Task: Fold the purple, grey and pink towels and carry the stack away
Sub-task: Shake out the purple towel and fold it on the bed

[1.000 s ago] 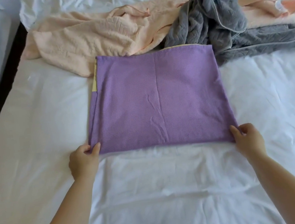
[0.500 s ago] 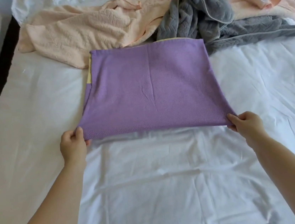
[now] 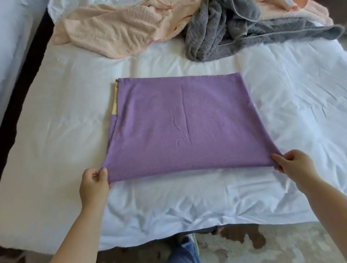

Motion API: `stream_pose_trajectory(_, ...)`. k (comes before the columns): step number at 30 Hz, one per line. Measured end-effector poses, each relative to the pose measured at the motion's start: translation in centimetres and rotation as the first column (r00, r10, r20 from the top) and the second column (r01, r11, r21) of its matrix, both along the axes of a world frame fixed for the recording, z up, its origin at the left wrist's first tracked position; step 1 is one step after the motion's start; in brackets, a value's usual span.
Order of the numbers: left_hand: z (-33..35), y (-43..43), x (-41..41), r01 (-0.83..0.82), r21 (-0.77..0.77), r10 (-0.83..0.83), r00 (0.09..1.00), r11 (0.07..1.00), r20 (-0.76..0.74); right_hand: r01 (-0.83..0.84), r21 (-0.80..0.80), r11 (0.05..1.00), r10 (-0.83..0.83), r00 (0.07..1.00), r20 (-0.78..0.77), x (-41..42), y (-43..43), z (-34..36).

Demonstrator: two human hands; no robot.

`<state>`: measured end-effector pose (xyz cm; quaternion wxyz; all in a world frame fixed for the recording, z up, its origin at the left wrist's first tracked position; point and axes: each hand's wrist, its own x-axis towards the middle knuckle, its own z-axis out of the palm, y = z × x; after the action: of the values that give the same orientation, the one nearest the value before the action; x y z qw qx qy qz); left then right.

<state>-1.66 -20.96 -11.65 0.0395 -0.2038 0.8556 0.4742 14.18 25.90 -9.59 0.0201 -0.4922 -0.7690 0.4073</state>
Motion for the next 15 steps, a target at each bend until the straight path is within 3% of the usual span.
stream_pose_trajectory(9,-2.0,-3.3,11.1,0.063,-0.012,-0.061,0.992,0.998,0.111,-0.078,0.064,0.995,0.075,0.996,0.049,10.9,-3.0,-1.2)
stream_pose_trajectory(15,-0.3,-2.7,8.2,0.337,-0.288,-0.263,0.927,0.896,0.266,-0.224,0.208,0.952,0.186,0.965,0.187,8.3,-3.0,-0.4)
